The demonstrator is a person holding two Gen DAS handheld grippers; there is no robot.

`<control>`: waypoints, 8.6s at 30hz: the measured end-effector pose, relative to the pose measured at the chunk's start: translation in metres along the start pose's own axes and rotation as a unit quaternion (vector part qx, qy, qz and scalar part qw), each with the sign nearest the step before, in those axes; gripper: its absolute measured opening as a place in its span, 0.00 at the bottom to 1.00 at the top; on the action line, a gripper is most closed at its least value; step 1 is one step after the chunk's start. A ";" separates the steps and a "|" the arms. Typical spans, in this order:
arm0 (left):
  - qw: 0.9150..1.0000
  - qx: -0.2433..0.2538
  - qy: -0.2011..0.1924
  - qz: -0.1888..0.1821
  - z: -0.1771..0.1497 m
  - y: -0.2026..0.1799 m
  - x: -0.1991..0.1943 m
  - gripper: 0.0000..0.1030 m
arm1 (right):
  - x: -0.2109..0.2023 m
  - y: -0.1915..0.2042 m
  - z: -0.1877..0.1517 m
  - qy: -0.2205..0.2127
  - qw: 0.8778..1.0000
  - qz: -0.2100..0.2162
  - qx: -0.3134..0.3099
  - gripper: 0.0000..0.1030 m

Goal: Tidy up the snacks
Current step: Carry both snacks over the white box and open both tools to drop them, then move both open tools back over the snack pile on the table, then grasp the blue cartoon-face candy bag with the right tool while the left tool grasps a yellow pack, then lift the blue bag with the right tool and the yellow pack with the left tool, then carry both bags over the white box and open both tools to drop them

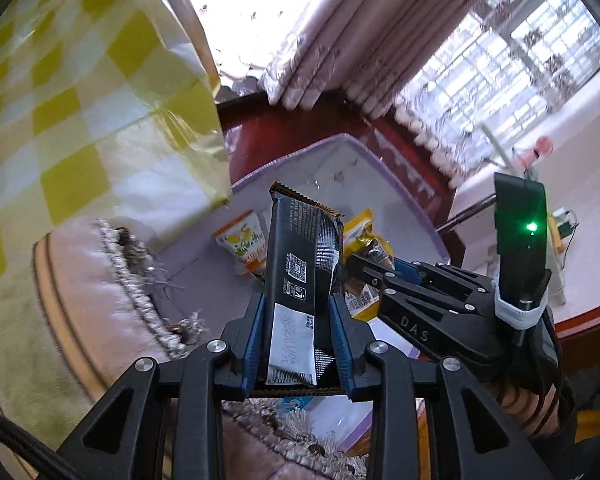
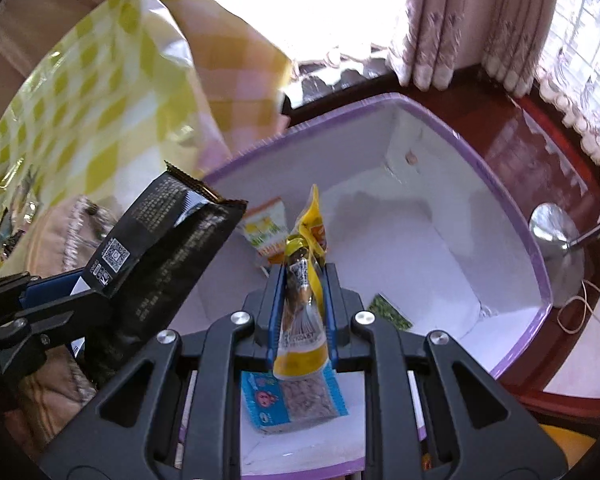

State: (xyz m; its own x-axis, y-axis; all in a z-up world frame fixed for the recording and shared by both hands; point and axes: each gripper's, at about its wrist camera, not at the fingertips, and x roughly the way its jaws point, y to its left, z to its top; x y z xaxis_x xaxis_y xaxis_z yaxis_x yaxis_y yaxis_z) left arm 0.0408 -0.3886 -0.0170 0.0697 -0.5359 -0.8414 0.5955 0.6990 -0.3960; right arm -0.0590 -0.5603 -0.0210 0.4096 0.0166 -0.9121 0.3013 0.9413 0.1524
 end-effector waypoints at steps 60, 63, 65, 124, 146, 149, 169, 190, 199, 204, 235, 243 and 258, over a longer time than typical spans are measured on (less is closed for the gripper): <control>0.876 -0.381 -0.276 0.102 -0.187 0.333 -0.247 0.61 | -0.044 0.360 0.000 -0.109 0.911 0.133 -0.374 0.77; 0.882 -0.370 -0.267 0.118 -0.180 0.349 -0.249 0.61 | -0.041 0.384 -0.002 -0.117 0.895 0.133 -0.409 0.79; 0.889 -0.358 -0.254 0.130 -0.175 0.360 -0.247 0.61 | -0.039 0.400 -0.003 -0.124 0.883 0.136 -0.433 0.82; 0.935 -0.294 -0.183 0.082 -0.133 0.427 -0.217 0.24 | 0.078 0.552 -0.007 -0.090 0.753 0.205 -0.619 0.28; 0.902 -0.352 -0.249 0.025 -0.175 0.419 -0.240 0.18 | 0.051 0.526 0.001 -0.088 0.778 0.225 -0.580 0.08; 0.897 -0.357 -0.258 0.023 -0.180 0.416 -0.242 0.18 | 0.048 0.523 0.002 -0.086 0.780 0.230 -0.575 0.07; 0.861 -0.387 -0.329 0.016 -0.208 0.396 -0.266 0.18 | 0.003 0.476 0.021 -0.104 0.823 0.266 -0.491 0.07; 0.896 -0.299 -0.328 -0.017 -0.152 0.299 -0.251 0.18 | -0.041 0.335 0.037 -0.138 0.900 0.207 -0.359 0.07; 0.928 -0.237 -0.283 -0.049 -0.099 0.240 -0.214 0.18 | -0.056 0.242 0.044 -0.142 0.935 0.155 -0.286 0.07; 0.944 -0.201 -0.253 -0.066 -0.073 0.207 -0.191 0.18 | -0.060 0.196 0.046 -0.142 0.950 0.122 -0.250 0.07; 0.994 -0.086 -0.035 -0.062 0.008 0.063 -0.036 0.22 | -0.019 0.003 0.014 -0.053 0.997 0.011 -0.055 0.07; 0.995 -0.075 -0.049 -0.044 0.008 0.056 -0.041 0.48 | -0.026 -0.013 0.018 -0.055 0.998 -0.007 -0.020 0.22; 0.957 -0.113 -0.205 0.172 -0.024 0.080 -0.119 0.81 | -0.043 0.038 0.017 -0.097 0.995 -0.006 -0.032 0.74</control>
State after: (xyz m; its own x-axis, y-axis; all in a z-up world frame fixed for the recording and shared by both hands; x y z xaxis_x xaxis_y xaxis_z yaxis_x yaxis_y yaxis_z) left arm 0.0612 -0.2572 0.0429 0.5654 -0.3644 -0.7399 0.2958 0.9270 -0.2305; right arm -0.0501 -0.5308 0.0305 0.5672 -0.0535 -0.8219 0.2535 0.9608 0.1125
